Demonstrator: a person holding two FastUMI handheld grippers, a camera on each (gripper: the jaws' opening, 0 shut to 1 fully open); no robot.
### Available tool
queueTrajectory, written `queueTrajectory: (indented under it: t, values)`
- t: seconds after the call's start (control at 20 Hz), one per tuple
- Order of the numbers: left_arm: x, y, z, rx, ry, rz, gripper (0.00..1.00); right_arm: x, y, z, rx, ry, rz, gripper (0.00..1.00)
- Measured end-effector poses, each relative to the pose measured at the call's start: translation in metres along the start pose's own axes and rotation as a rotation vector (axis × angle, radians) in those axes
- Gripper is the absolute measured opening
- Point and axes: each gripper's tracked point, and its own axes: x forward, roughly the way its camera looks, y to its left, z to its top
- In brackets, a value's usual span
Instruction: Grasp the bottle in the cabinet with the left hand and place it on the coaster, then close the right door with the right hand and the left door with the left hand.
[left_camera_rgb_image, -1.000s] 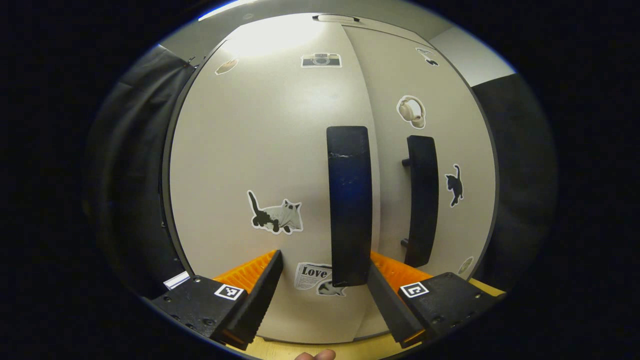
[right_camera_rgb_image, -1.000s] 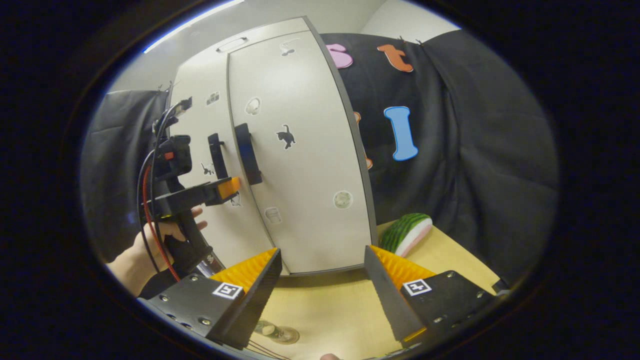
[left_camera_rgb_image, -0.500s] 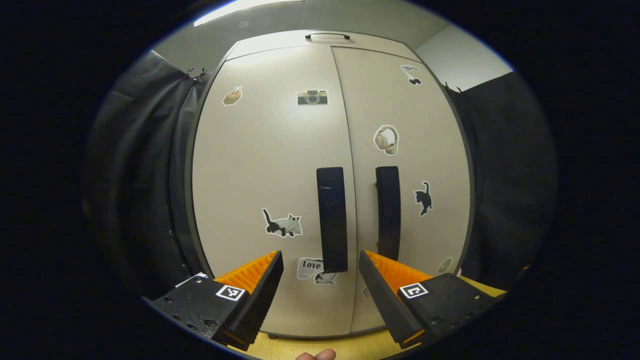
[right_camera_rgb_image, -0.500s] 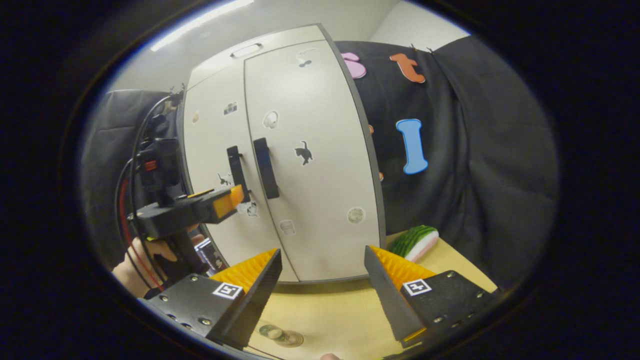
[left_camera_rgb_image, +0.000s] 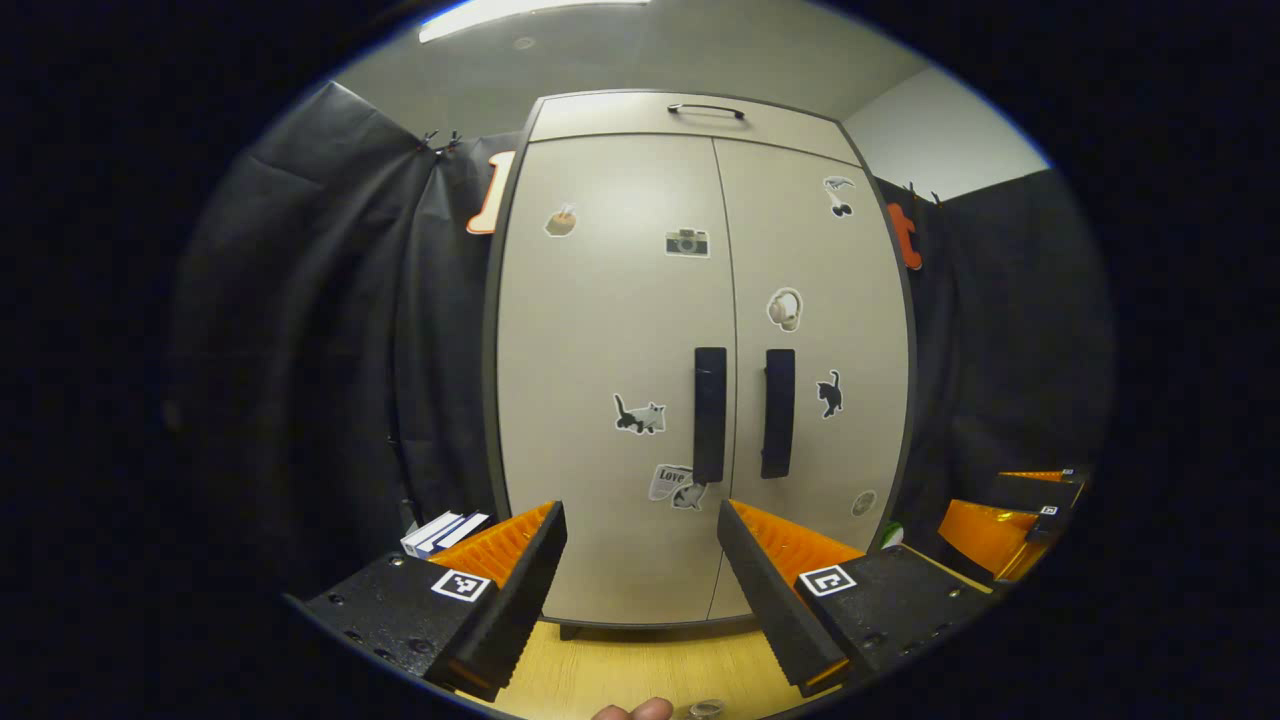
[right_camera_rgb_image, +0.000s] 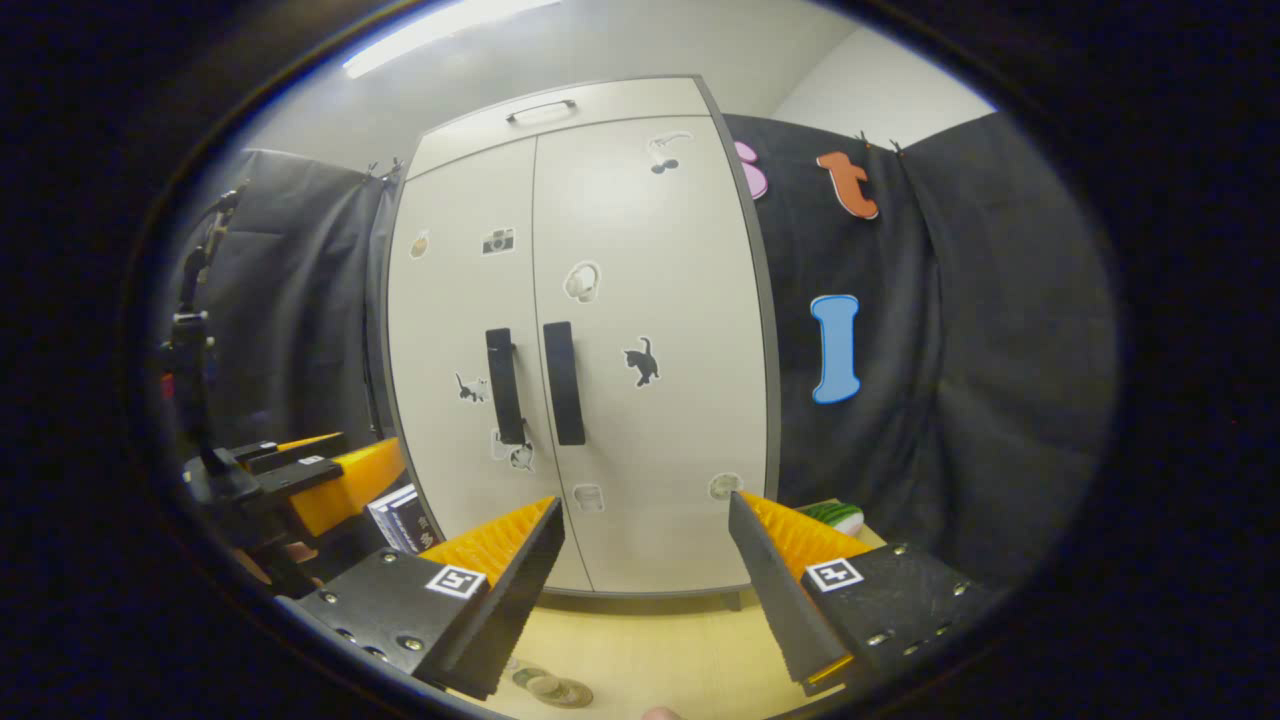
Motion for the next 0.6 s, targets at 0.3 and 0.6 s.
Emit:
queueTrajectory:
  t: [0.3, 0.6]
  values:
    - [-0.029, 0.025, 0.002, -0.025, -0.008, 0.032, 0.95, -0.006, 0.021, 0.007, -0.05, -0.021, -0.006, 1.0]
    - [-0.031, 0.033, -0.008, -0.028, -0.004, 0.042, 0.95, -0.01, 0.027, 0.013, -0.067, -0.041, -0.021, 1.0]
